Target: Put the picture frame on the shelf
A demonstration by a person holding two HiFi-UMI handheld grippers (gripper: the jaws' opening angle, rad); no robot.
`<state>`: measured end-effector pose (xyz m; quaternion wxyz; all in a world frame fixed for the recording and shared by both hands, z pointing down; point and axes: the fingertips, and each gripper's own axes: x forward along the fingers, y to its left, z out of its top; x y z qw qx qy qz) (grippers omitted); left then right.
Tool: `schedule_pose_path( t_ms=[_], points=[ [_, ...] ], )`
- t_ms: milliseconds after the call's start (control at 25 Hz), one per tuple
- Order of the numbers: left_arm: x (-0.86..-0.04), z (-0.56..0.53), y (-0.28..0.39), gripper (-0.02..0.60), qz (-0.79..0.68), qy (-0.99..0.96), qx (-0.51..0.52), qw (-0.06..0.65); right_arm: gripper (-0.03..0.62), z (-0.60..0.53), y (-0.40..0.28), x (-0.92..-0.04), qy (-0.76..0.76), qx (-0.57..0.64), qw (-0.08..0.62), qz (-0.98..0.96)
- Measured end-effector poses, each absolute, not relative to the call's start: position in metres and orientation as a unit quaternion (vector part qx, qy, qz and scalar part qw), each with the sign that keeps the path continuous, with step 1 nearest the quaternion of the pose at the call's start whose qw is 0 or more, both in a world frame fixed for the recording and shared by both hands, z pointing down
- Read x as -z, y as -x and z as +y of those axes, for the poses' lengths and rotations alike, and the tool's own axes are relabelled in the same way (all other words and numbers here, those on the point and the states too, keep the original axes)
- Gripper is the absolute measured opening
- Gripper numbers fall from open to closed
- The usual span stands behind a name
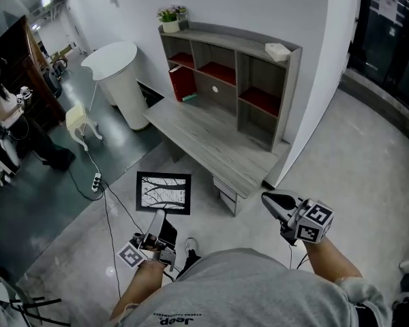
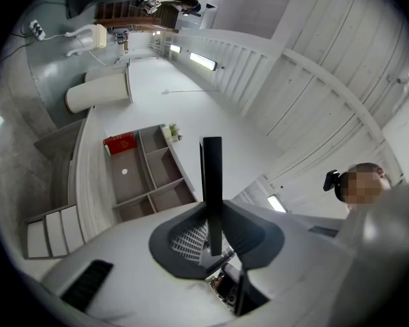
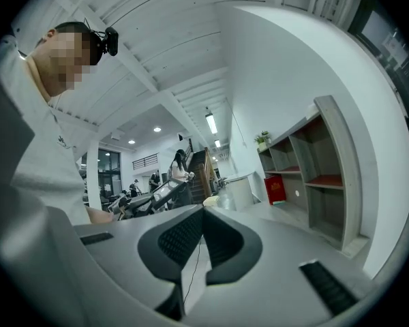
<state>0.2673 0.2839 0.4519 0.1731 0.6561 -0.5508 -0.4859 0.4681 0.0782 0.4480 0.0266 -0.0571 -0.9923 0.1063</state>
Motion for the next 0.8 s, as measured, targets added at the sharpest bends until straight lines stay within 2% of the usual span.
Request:
schedule_pose_path(
  t_ms=[240,800],
  points=[
    [-0.466,0.273,-0.185,0.08,-0.529,-0.662,0.5,0.18,0.0,0.074,-0.386,-0.454,0.046,-0.094,0.044,-0.994],
    [-0.45,0.248,0.06,0.08,-0.506,-0.691,0.482,0.187,0.002,0.057,-0.129,-0.417,0.023,-0.072,0.037,-0.996]
  ],
)
